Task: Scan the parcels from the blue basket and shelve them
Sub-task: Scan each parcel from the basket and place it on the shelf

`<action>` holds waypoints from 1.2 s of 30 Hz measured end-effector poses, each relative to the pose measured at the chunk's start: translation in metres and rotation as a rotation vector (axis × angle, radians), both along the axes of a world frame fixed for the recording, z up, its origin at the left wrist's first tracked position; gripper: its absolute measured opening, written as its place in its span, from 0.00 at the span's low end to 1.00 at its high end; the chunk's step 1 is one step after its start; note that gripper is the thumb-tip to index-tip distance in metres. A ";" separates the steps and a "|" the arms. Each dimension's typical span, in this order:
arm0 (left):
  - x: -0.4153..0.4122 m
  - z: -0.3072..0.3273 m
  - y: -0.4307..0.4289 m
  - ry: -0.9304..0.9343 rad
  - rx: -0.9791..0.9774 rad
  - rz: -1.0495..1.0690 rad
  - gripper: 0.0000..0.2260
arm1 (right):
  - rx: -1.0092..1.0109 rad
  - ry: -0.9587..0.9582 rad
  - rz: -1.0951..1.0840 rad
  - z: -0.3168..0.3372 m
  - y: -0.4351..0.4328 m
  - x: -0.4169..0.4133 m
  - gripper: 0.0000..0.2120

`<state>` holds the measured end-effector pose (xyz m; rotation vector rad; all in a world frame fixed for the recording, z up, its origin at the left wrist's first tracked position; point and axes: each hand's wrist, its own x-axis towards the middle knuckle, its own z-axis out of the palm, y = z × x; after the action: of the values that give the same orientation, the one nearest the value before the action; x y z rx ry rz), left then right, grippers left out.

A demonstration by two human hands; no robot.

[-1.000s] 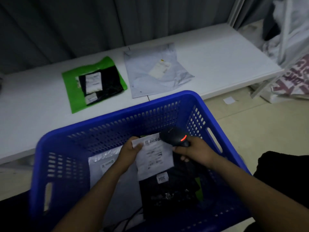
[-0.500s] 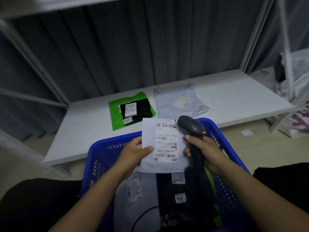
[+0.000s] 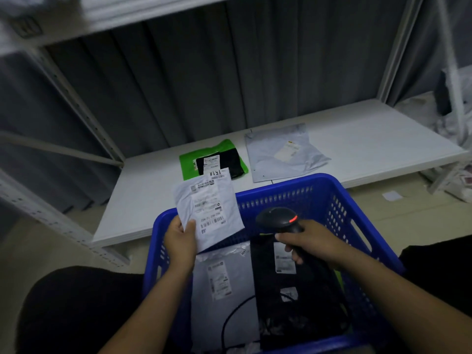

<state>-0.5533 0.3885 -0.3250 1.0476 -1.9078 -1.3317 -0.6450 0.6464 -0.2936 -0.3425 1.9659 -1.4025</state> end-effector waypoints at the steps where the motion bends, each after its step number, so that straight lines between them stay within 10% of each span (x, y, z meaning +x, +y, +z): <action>1: 0.000 -0.003 -0.002 0.006 0.004 0.026 0.08 | 0.016 0.013 0.023 0.001 0.000 0.001 0.10; 36: -0.146 -0.028 -0.070 -0.097 0.034 0.053 0.11 | 0.018 0.140 -0.132 0.020 -0.053 -0.138 0.11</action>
<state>-0.6995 0.3186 -0.3527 1.1914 -1.9194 -1.3090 -0.7834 0.5931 -0.2740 -0.3153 2.1477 -1.4779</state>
